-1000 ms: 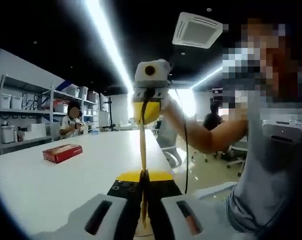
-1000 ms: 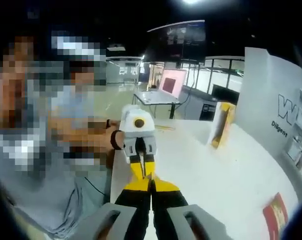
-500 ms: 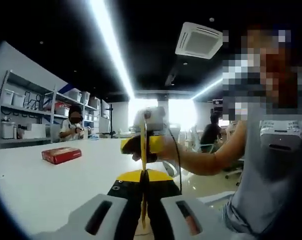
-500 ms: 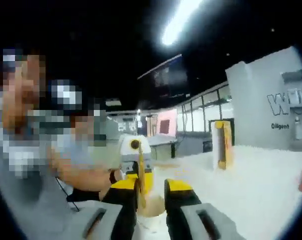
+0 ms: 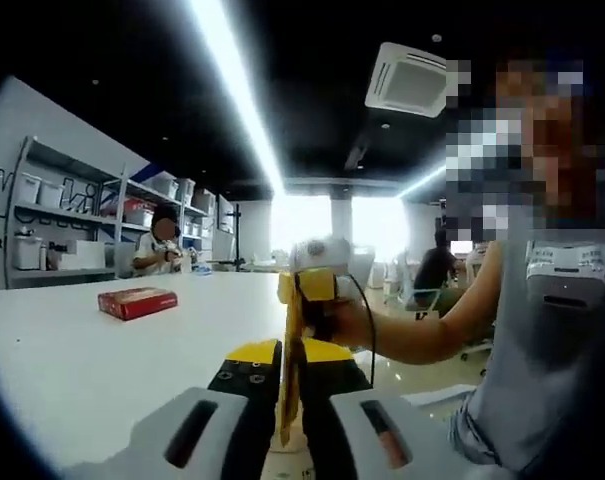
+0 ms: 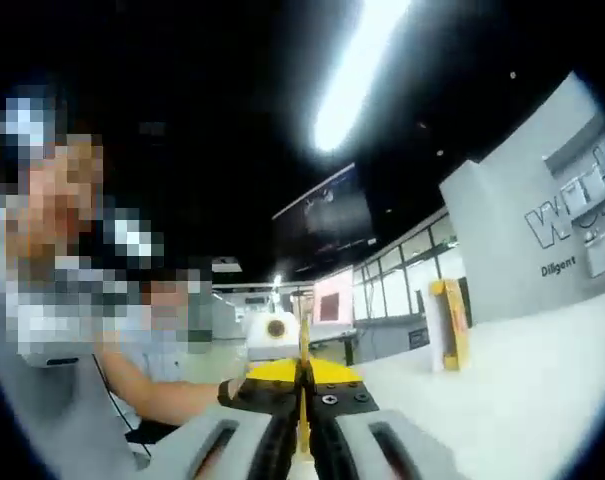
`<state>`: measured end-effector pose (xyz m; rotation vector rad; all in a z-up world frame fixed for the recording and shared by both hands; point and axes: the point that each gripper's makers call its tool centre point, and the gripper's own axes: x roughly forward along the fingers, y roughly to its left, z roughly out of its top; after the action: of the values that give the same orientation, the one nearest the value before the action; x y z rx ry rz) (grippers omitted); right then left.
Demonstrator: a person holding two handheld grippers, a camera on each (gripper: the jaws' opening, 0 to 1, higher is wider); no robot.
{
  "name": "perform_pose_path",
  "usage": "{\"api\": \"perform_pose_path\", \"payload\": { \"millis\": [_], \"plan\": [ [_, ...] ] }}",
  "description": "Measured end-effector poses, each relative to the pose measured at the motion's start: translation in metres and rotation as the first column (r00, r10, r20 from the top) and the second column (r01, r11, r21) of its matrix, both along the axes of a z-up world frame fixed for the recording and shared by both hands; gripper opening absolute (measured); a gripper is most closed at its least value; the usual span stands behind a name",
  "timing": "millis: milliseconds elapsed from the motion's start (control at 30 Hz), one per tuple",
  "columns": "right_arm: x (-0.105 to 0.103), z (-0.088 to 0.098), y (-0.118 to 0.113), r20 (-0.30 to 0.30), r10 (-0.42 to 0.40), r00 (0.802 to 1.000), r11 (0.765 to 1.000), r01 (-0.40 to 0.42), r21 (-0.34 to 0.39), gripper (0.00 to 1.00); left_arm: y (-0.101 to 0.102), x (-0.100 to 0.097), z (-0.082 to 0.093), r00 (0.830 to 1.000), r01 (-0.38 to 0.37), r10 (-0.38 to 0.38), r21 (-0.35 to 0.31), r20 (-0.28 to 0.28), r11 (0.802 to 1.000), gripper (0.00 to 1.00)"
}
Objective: Tear open the coffee pouch, take out the coffee, and pour the coffee from the pouch into the cup
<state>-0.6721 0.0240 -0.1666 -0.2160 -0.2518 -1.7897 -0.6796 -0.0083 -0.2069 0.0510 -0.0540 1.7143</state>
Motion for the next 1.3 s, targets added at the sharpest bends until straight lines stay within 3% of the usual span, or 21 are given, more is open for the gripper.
{"api": "perform_pose_path", "payload": {
  "millis": [33, 167, 400, 567, 733, 933, 1100, 1233, 1300],
  "plan": [
    [0.0, 0.0, 0.0, -0.002, -0.003, 1.0, 1.0, 0.003, 0.0, 0.03, -0.003, -0.003, -0.001, 0.999, -0.033, 0.033, 0.0, 0.007, 0.999, 0.1],
    [0.001, 0.003, 0.003, -0.011, -0.008, 1.0, 1.0, 0.008, -0.012, 0.03, -0.01, 0.003, -0.004, 0.999, -0.044, 0.044, 0.022, 0.002, 0.999, 0.1],
    [-0.002, 0.006, 0.001, 0.003, 0.016, 1.0, 0.999, -0.016, -0.035, 0.03, -0.006, 0.008, -0.012, 1.0, -0.013, 0.013, -0.004, -0.002, 1.0, 0.12],
    [-0.002, 0.008, -0.001, 0.002, 0.015, 1.0, 1.0, -0.015, -0.026, 0.03, -0.006, 0.007, -0.009, 1.0, -0.003, 0.003, -0.011, -0.01, 1.0, 0.05],
    [-0.001, 0.005, -0.002, 0.003, 0.018, 1.0, 1.0, -0.018, -0.006, 0.17, -0.005, 0.012, -0.004, 0.999, 0.027, -0.026, 0.019, -0.027, 0.999, 0.04],
    [0.005, -0.012, -0.013, 0.023, 0.019, 1.0, 1.0, -0.019, -0.001, 0.11, -0.003, 0.013, 0.0, 0.997, 0.077, -0.077, 0.028, -0.019, 0.997, 0.04],
    [0.004, -0.019, -0.014, 0.009, -0.015, 1.0, 0.999, 0.015, -0.034, 0.04, -0.003, 0.011, -0.001, 0.997, 0.072, -0.072, 0.015, -0.012, 0.997, 0.04],
    [0.004, -0.021, -0.015, -0.021, -0.039, 0.999, 0.999, 0.039, -0.036, 0.02, -0.005, 0.007, -0.004, 0.997, 0.061, -0.062, 0.024, 0.042, 0.998, 0.09],
    [0.007, -0.019, -0.013, -0.086, -0.057, 0.995, 0.998, 0.054, -0.035, 0.02, -0.008, 0.007, -0.004, 0.997, 0.051, -0.054, 0.044, 0.051, 0.998, 0.14]
  ]
}}
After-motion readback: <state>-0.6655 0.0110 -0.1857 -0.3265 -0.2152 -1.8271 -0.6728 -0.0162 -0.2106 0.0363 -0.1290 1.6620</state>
